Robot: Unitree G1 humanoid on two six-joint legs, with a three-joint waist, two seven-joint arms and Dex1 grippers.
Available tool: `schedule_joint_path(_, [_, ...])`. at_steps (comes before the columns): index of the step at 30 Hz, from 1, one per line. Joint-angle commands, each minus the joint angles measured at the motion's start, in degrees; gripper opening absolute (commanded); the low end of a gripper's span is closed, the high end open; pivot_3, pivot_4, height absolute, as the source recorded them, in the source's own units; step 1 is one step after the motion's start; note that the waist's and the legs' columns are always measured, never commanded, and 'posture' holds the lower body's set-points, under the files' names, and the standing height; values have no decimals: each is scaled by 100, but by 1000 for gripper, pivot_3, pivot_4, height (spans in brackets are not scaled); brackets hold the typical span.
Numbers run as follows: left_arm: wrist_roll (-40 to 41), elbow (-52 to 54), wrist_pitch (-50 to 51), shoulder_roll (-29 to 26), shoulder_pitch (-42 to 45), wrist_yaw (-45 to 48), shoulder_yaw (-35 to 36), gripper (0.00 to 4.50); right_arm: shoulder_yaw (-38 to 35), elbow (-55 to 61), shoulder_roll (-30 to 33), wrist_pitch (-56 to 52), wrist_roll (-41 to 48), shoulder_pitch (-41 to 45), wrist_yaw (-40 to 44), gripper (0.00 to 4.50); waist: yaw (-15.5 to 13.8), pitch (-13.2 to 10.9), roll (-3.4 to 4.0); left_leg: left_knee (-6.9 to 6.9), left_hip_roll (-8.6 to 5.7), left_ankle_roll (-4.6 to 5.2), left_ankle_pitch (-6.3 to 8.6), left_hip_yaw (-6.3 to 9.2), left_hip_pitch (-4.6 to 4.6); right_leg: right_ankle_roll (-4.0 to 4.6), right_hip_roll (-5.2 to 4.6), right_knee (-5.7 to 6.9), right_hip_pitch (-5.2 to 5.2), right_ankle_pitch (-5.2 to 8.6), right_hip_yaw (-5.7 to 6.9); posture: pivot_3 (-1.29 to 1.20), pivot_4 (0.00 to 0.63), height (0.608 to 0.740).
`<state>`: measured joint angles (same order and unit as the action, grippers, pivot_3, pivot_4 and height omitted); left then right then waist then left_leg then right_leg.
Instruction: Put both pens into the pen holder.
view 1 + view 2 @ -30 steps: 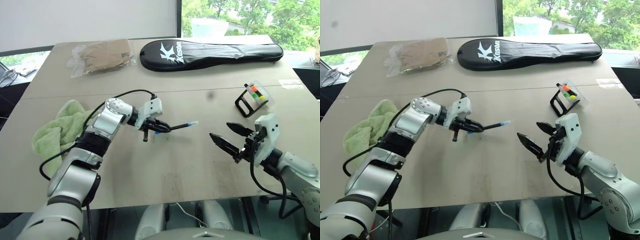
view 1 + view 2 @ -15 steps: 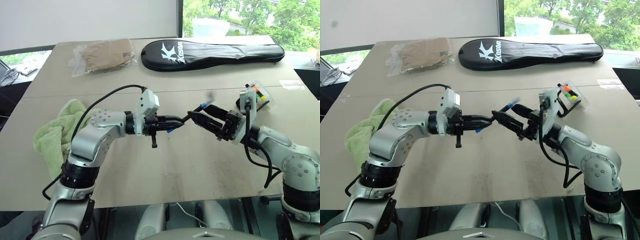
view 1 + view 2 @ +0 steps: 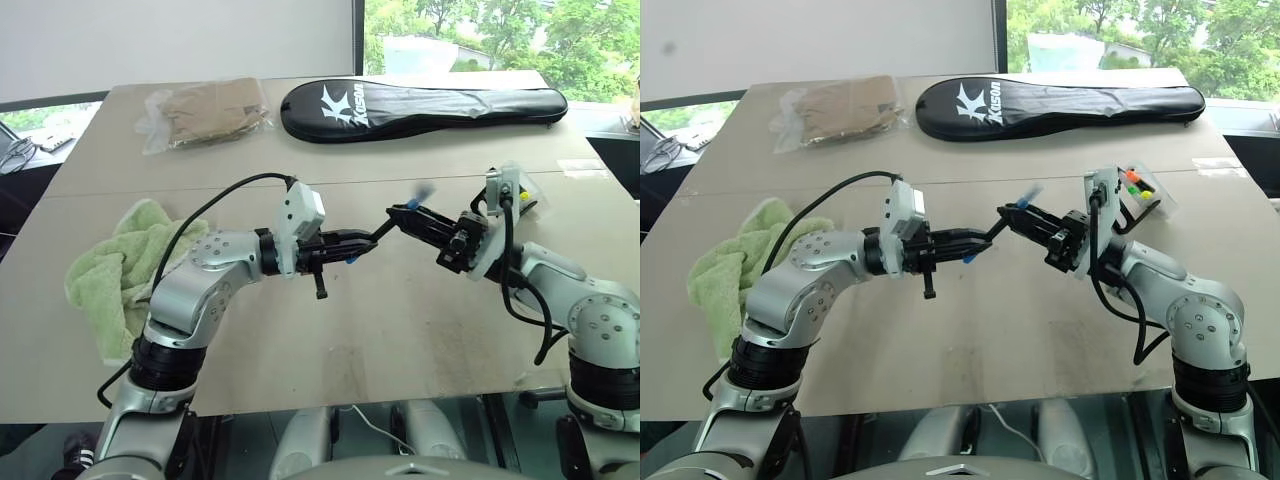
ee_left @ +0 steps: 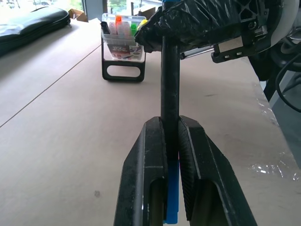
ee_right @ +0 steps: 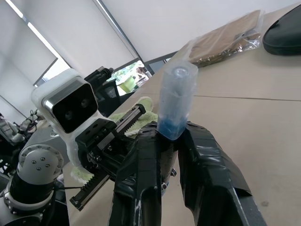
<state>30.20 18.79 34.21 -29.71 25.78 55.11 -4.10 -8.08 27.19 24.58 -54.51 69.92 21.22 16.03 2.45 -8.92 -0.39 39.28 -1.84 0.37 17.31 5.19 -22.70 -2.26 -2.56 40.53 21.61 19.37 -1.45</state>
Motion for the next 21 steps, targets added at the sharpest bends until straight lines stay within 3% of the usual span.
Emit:
schedule_joint_path(1, [225, 178, -46, -33, 88, -159, 356, 2104, -364, 234, 138, 227, 87, 13, -140, 79, 4, 0, 0, 0, 0, 0, 0, -1, 0, 0, 0, 0, 0, 0, -1, 0, 150, 740])
schedule_joint_path(2, [257, 205, 13, -47, 76, -233, 414, 2366, -471, 253, 219, 261, 64, 27, -203, 79, 1, 0, 0, 0, 0, 0, 0, -2, 0, 0, 0, 2, 1, 0, -1, 0, 150, 740])
schedule_joint_path(4, [348, 301, 147, -133, -3, -327, 526, 3343, -697, 279, 530, 362, -215, 110, -345, 79, -4, 0, 0, 0, 0, 0, 0, -2, 0, 0, 0, 1, 0, 0, -1, 0, 150, 740])
schedule_joint_path(10, [-101, 627, -108, -387, -422, -456, 168, 3379, -721, 221, 1961, 722, -1824, 656, -195, 79, -4, -2, 3, -4, 0, 0, 0, -13, 2, 0, 0, -2, 2, 0, -2, 0, 150, 740])
schedule_joint_path(16, [-280, 655, -257, -230, -406, -584, -141, 3379, -749, -67, 3051, 701, -2303, 1196, 623, 79, -26, -2, 1, -4, 3, 1, 1, -13, -4, 0, 0, -7, -1, 0, -8, 0, 150, 740])
schedule_joint_path(21, [-338, 503, -517, -338, -491, -415, -122, 3379, -707, -304, 3845, 748, -2896, 1038, 1227, 79, -43, -2, 1, -4, 4, 3, 1, -14, -5, 0, -1, -13, -3, 0, -7, 0, 150, 740])
